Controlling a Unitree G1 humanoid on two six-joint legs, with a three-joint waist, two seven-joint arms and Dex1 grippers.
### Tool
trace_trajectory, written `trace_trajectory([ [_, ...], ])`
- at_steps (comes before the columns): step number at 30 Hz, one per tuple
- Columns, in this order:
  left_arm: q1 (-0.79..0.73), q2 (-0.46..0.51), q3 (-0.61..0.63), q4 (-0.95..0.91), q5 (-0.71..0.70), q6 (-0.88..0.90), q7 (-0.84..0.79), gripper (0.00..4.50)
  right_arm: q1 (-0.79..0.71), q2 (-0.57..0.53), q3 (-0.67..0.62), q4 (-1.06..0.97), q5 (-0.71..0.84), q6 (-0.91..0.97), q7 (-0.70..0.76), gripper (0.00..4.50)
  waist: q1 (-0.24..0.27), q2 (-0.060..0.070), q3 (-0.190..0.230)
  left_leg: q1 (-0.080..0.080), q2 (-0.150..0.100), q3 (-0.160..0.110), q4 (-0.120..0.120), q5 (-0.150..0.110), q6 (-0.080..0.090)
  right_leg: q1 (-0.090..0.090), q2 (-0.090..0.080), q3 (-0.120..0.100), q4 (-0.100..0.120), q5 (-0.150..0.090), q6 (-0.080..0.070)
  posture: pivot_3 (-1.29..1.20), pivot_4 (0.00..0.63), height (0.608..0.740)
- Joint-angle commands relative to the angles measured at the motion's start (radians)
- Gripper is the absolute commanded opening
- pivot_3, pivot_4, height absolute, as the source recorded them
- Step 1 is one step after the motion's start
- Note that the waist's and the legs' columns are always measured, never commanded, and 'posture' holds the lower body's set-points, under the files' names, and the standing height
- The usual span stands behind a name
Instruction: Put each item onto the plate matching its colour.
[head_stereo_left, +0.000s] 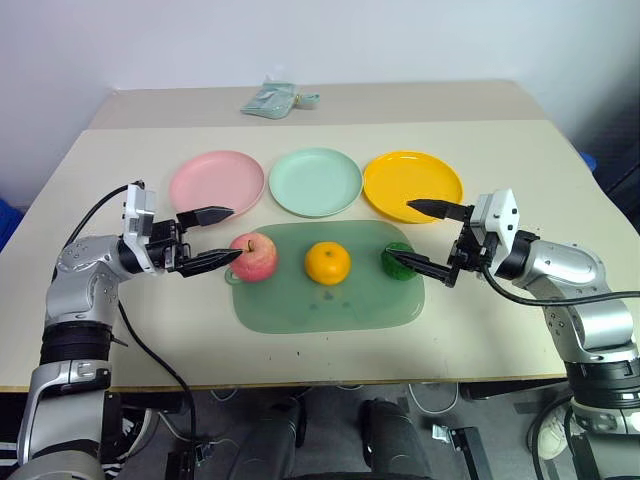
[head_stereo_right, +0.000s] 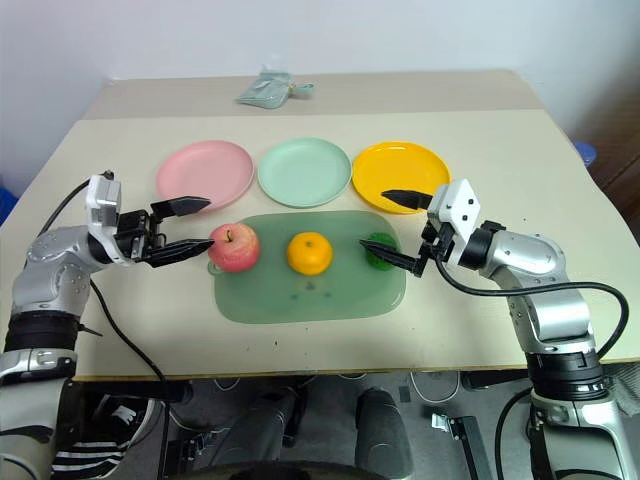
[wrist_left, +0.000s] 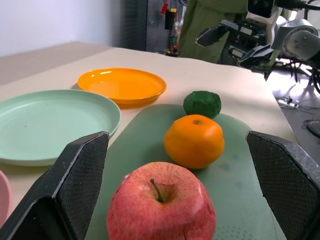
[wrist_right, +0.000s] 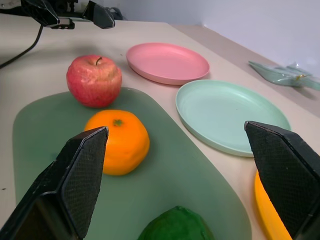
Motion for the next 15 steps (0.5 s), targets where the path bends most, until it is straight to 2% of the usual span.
trace_trajectory([
  [1, -0.056, -0.008, -0.009, 0.028, 0.011, -0.027, -0.015, 4.5, 0.012, 0.004, -0.017, -0.054, 0.001, -0.02, -0.018, 4.46, 0.001, 0.0, 0.0, 0.0, 0.0, 0.0, 0.0, 0.0, 0.0, 0.0, 0.0, 0.0, 0.0, 0.0, 0.0, 0.0, 0.15, 0.74],
  [7, -0.135, -0.041, -0.029, 0.105, 0.038, -0.06, -0.033, 4.5, 0.044, -0.017, -0.041, -0.076, 0.007, -0.021, -0.025, 4.46, 0.002, 0.0, 0.0, 0.0, 0.0, 0.0, 0.0, 0.0, 0.0, 0.0, 0.0, 0.0, 0.0, 0.0, 0.0, 0.0, 0.15, 0.74],
  [15, -0.113, -0.046, -0.008, 0.088, 0.033, -0.071, -0.013, 4.5, 0.02, -0.018, -0.027, -0.061, 0.002, -0.02, -0.017, 4.46, -0.002, 0.0, 0.0, 0.0, 0.001, 0.0, 0.0, 0.0, 0.0, 0.0, 0.001, 0.0, 0.0, 0.0, 0.0, 0.0, 0.15, 0.74],
])
